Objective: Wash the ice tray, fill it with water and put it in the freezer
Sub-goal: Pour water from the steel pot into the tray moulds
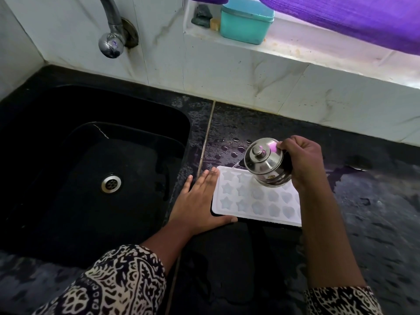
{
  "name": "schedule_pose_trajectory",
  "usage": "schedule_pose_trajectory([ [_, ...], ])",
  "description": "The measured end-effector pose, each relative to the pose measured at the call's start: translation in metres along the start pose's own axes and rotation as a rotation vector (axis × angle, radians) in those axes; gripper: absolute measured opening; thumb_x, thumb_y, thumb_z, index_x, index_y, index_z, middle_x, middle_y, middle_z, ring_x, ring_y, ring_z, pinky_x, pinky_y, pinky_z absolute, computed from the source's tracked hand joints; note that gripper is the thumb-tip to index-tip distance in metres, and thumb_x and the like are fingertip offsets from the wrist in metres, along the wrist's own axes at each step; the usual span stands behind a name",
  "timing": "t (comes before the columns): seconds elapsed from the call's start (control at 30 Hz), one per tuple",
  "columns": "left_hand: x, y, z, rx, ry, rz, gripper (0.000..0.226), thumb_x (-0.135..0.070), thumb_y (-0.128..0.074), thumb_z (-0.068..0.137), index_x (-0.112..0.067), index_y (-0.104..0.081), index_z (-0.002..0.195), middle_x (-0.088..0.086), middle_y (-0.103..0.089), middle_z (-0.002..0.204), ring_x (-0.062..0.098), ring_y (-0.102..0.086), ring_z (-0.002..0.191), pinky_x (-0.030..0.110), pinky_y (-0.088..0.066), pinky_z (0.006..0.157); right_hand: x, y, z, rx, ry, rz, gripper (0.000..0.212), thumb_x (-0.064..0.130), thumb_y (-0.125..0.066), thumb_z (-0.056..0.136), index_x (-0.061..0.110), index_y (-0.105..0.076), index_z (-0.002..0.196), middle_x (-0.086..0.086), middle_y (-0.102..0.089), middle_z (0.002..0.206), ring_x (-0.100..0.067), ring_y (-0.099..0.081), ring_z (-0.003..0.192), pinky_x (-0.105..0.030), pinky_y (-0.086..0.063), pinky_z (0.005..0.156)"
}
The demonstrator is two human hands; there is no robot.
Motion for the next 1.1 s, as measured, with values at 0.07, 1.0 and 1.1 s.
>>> schedule_pose_trajectory([
  [0.07,0.000,0.000,0.000,-0.004,0.000,0.004,0.124,-0.094,-0.030,0.064,-0.019,0.011,0.154,-0.009,0.007,0.163,0.006,0.006,0.149,0.038,0.010,0.120,0.000,0.001,0.000,-0.002,-0.004,0.012,0.026,0.000,-0.058,0.081,0.006,-0.045,0.059,-0.004,-0.040,0.053,-0.006,-0.040,0.044,-0.016,-0.041,0.045],
  [1.0,-0.001,0.002,-0.001,-0.012,0.004,-0.014,0.124,-0.091,-0.041,0.067,-0.020,0.010,0.155,-0.009,0.004,0.164,0.005,0.005,0.149,0.037,0.010,0.120,-0.013,0.022,-0.001,-0.134,-0.196,0.494,0.023,-0.002,-0.049,0.082,0.009,-0.051,0.062,-0.002,-0.045,0.061,-0.012,-0.046,0.060,-0.023,-0.041,0.059],
  [1.1,-0.002,0.002,-0.001,-0.014,0.003,-0.016,0.124,-0.091,-0.042,0.067,-0.020,0.009,0.155,-0.009,0.003,0.164,0.006,0.004,0.149,0.037,0.010,0.120,-0.014,0.028,-0.002,-0.139,-0.173,0.428,0.020,-0.001,-0.050,0.082,0.009,-0.053,0.065,-0.001,-0.048,0.062,-0.012,-0.048,0.062,-0.023,-0.043,0.060],
])
Point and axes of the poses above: each hand's wrist, its own z-axis towards the middle knuckle, its own y-axis out of the back of the hand, x = y × z, the point moved 3 cm from there along z, towards the middle knuckle
